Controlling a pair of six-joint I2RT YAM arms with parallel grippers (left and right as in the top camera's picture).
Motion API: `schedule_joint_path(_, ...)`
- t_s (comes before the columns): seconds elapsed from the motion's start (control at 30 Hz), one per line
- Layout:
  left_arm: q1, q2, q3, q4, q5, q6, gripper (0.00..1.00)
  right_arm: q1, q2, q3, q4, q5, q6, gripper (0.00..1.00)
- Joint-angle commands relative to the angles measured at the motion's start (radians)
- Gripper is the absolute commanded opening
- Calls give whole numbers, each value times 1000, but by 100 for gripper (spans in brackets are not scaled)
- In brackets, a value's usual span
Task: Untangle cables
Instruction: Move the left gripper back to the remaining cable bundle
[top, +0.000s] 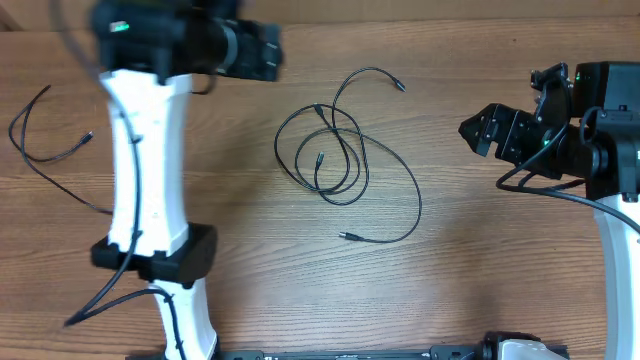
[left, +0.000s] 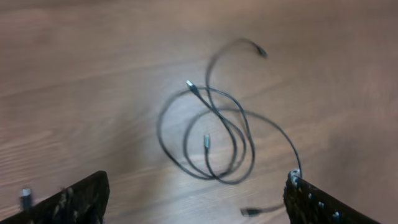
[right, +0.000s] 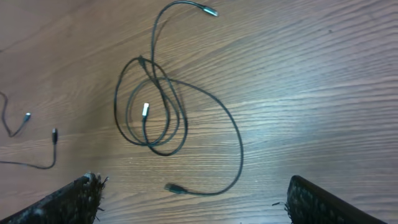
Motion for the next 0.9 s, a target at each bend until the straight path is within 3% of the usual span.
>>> schedule_joint_path(0.0, -67, 33, -115, 52, -35, -74, 88, 5, 0, 6, 3, 55, -5, 93)
schedule_joint_path(0.23, -161, 82, -370, 299, -35, -314, 83, 5, 0, 1, -8, 73, -5, 93)
schedule_joint_path(0.4, -210, 116, -528, 508, -37, -521, 71, 5, 0, -35, -7, 80, -5, 94)
schedule_joint_path(0.53, -243, 126, -636, 669, -40, -625, 70, 5, 2, -58, -13, 96, -5, 94)
schedule_joint_path(0.7, -275, 127, -751, 846, -44, -673, 68, 5, 3, -67, -23, 100, -9, 94)
schedule_joint_path(0.87, -301, 127, -885, 999, -117, -776, 65, 5, 8, -74, -23, 100, -9, 94)
